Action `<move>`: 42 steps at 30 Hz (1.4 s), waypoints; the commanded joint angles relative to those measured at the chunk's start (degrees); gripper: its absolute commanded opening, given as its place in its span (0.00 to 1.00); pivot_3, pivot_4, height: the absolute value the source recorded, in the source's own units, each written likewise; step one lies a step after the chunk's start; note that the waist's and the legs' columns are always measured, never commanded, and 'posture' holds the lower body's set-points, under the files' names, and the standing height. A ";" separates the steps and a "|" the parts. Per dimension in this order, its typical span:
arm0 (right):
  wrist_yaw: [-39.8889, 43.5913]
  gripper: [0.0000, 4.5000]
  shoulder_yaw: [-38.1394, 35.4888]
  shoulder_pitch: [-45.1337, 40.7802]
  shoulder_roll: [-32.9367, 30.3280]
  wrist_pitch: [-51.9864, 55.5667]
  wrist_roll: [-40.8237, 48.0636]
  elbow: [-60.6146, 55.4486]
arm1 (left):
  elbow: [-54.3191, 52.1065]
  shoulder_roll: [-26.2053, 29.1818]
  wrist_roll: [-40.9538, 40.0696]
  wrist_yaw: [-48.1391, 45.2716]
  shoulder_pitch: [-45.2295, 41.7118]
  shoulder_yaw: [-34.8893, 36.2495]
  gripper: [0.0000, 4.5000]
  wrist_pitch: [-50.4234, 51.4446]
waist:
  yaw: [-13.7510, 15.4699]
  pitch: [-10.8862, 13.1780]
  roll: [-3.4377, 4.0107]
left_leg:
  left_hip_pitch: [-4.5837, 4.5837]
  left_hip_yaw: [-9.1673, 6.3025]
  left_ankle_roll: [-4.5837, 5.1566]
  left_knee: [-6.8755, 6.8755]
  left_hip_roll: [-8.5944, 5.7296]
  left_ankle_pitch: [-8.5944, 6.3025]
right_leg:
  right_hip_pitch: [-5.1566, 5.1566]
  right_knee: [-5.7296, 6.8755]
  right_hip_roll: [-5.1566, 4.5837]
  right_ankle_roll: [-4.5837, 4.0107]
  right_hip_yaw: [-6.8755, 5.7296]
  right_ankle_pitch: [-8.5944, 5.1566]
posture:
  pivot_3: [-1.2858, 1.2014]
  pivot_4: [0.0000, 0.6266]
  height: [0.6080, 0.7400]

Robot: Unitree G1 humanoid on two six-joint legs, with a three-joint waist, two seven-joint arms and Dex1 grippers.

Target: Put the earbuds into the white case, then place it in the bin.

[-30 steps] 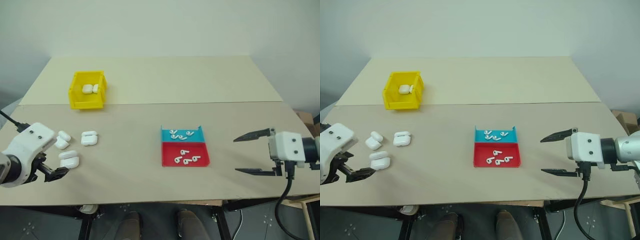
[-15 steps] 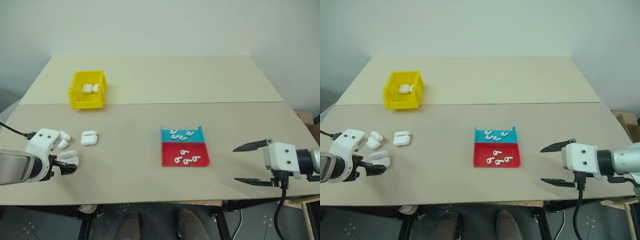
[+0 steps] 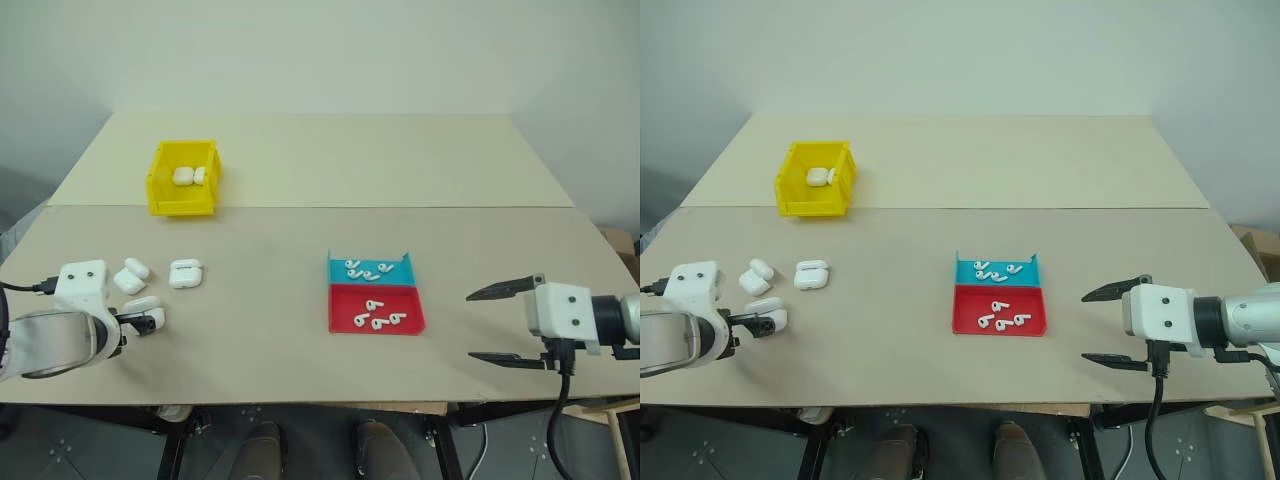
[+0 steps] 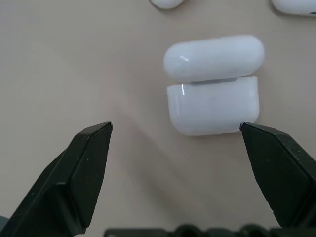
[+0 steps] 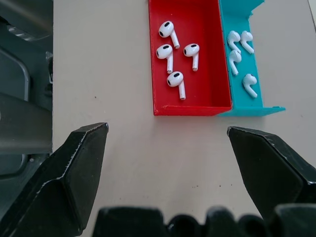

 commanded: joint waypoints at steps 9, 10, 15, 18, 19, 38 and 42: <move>-0.49 0.99 -2.46 0.98 0.31 -0.54 0.21 -0.96 | 0.90 -6.35 -0.31 9.22 -7.85 -4.08 1.00 -3.74 | 0.46 0.00 -0.01 | -0.01 -0.01 -0.09 0.00 -0.02 0.06 | 0.01 -0.01 0.03 0.05 0.03 0.02 | 0.52 0.24 1.00; -0.46 0.99 -2.71 1.23 0.30 -0.57 0.23 -1.02 | 0.65 -6.43 -0.31 10.07 -7.66 -4.11 1.00 -3.81 | 0.52 0.01 -0.04 | -0.01 -0.01 -0.09 -0.01 -0.03 0.06 | 0.01 -0.01 0.01 0.06 0.03 0.02 | 0.52 0.24 1.00; -0.98 0.99 -2.44 0.96 0.49 -0.52 0.45 -1.06 | 0.38 -8.40 -0.31 12.40 -7.73 -3.76 1.00 -4.23 | 0.69 0.01 -0.07 | 0.00 -0.02 -0.12 -0.01 -0.06 0.08 | 0.04 -0.02 -0.01 0.08 0.03 0.03 | 0.52 0.24 1.00; -1.19 0.99 -2.02 0.58 0.59 -0.59 0.47 -1.03 | 0.73 -9.65 -0.31 13.44 -7.97 -3.60 1.00 -4.60 | 0.71 0.01 -0.07 | 0.00 -0.05 -0.15 -0.01 -0.06 0.10 | 0.05 -0.02 0.01 0.09 0.01 0.04 | 0.52 0.24 1.00; -1.22 0.99 -1.98 0.54 0.56 -0.67 0.37 -1.00 | 0.72 -9.57 -0.31 13.19 -8.17 -3.79 1.00 -4.32 | 0.71 0.01 -0.07 | 0.00 -0.04 -0.15 -0.01 -0.06 0.10 | 0.05 -0.02 0.00 0.09 0.02 0.04 | 0.52 0.24 1.00; -1.54 0.99 -0.98 0.87 0.74 -2.26 -1.73 -0.47 | 2.05 -12.98 -0.31 17.32 -9.09 -2.79 1.00 -6.79 | 0.78 0.01 -0.08 | 0.00 -0.05 -0.17 -0.01 -0.08 0.11 | 0.07 -0.03 -0.01 0.10 0.02 0.04 | 0.52 0.24 1.00; -1.71 0.99 -0.73 0.88 0.96 -2.75 -2.41 -0.39 | 2.61 -11.43 -0.31 16.66 -9.47 -3.68 1.00 -5.55 | 0.75 0.01 -0.10 | 0.00 -0.06 -0.18 -0.01 -0.08 0.11 | 0.06 -0.03 0.00 0.10 0.02 0.04 | 0.52 0.24 1.00</move>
